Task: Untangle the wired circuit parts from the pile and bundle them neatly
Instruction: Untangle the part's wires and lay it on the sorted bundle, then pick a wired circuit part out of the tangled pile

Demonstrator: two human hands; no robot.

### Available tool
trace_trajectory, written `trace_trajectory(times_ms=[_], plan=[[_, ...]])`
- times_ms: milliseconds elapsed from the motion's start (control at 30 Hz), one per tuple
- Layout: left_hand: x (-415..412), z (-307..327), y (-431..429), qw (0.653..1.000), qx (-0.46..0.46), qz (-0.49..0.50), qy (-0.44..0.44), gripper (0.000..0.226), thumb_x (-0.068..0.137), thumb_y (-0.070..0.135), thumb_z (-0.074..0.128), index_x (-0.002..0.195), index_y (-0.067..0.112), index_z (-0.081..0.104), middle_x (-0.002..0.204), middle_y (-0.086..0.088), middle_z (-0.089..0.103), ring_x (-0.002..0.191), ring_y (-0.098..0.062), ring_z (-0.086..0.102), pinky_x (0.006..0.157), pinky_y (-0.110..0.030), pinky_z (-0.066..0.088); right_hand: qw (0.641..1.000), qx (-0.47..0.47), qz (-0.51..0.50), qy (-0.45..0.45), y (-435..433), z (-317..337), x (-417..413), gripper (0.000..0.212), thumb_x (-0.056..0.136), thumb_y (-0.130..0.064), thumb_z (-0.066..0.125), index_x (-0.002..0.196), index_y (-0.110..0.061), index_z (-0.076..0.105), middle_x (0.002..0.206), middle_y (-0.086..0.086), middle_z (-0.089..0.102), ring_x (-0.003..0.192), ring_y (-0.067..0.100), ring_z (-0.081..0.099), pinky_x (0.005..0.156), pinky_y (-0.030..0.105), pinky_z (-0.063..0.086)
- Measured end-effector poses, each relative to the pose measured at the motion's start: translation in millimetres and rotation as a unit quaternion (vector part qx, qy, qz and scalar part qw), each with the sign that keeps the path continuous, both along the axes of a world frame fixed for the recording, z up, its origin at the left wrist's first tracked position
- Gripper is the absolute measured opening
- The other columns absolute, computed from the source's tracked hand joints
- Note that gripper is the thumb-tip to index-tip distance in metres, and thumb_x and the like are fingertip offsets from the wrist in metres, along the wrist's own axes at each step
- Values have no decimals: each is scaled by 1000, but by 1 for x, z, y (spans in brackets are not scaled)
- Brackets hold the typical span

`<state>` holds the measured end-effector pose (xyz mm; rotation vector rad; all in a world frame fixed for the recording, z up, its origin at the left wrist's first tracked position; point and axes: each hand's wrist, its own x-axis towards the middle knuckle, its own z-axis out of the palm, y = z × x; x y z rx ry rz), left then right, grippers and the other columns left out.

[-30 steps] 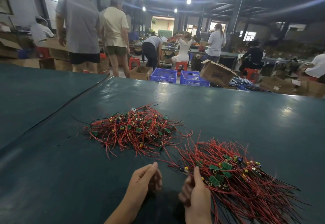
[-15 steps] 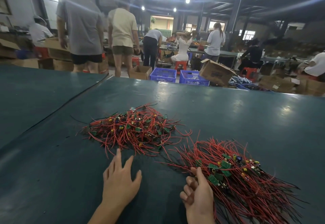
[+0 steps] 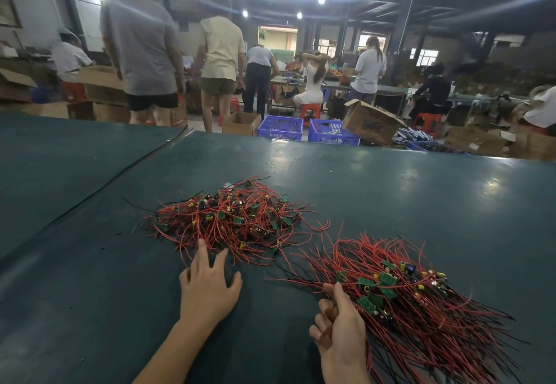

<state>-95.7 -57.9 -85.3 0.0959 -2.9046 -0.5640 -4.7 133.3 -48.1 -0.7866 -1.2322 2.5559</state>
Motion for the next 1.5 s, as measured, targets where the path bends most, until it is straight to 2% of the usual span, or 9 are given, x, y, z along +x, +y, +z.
trace_trajectory(times_ms=[200, 333, 467, 633, 733, 867, 1000, 1167, 1500], plan=[[-1, 6, -12, 977, 176, -18, 119, 22, 87, 3, 63, 108, 7, 69, 132, -9, 60, 118, -26, 56, 102, -41, 46, 1000, 4, 3, 2, 1, 1, -2, 29, 102, -30, 49, 92, -7, 63, 50, -3, 39, 36, 8, 24, 34, 21, 21], [13, 13, -12, 950, 183, -67, 242, 23, 76, -11, 70, 87, 9, 71, 105, -3, 69, 97, -21, 64, 90, -34, 52, 1000, 11, 6, -1, 0, 0, -5, 29, 102, -29, 51, 90, -6, 64, 51, -3, 38, 36, 7, 24, 34, 20, 21], [21, 15, -6, 936, 160, -126, 288, 21, 74, -10, 72, 85, 9, 70, 95, 3, 59, 90, -13, 58, 82, -21, 47, 1000, 21, 12, 0, -3, -1, -6, 28, 101, -29, 52, 91, -6, 65, 51, -3, 40, 36, 8, 25, 34, 20, 22], [17, 16, -15, 946, 186, -15, 266, 23, 76, -2, 74, 96, 8, 69, 115, -9, 50, 90, -22, 57, 78, -37, 53, 999, 30, 15, 2, -2, -3, -6, 27, 101, -29, 53, 91, -6, 65, 53, -3, 40, 38, 8, 25, 36, 21, 21], [15, 13, -23, 984, 81, 67, 141, 40, 82, 21, 70, 121, 18, 62, 142, -13, 40, 118, -35, 49, 96, -50, 41, 999, 35, 19, 4, -3, -4, -7, 28, 101, -28, 52, 89, -6, 65, 52, -3, 40, 37, 8, 24, 37, 20, 19], [13, 6, -21, 994, 10, 106, -11, 56, 93, 49, 42, 146, 35, 32, 161, -6, 14, 146, -24, 13, 114, -45, 16, 999, 43, 21, 4, -4, -5, -8, 28, 100, -27, 53, 89, -6, 66, 52, -3, 41, 36, 9, 24, 38, 20, 19], [10, 6, -23, 993, -20, 113, -34, 58, 94, 52, 34, 148, 29, 32, 161, -1, 17, 149, -15, 1, 113, -43, 10, 999, 43, 16, 4, -3, -5, -7, 28, 100, -27, 53, 88, -6, 66, 50, -3, 42, 35, 8, 25, 37, 20, 20], [9, 5, -26, 994, -17, 108, -3, 52, 96, 45, 39, 142, 22, 42, 151, 7, 36, 141, -11, 27, 113, -40, 17, 999, 46, 14, 5, -4, -5, -7, 28, 100, -26, 53, 87, -5, 67, 49, -4, 43, 35, 8, 25, 37, 20, 20], [7, 8, -34, 994, 44, 90, 31, 37, 93, 27, 55, 126, 10, 61, 131, -7, 58, 121, -28, 47, 101, -40, 39, 999, 45, 13, 8, -4, -5, -8, 27, 99, -24, 55, 85, -4, 67, 51, -3, 41, 35, 8, 24, 35, 21, 19]])
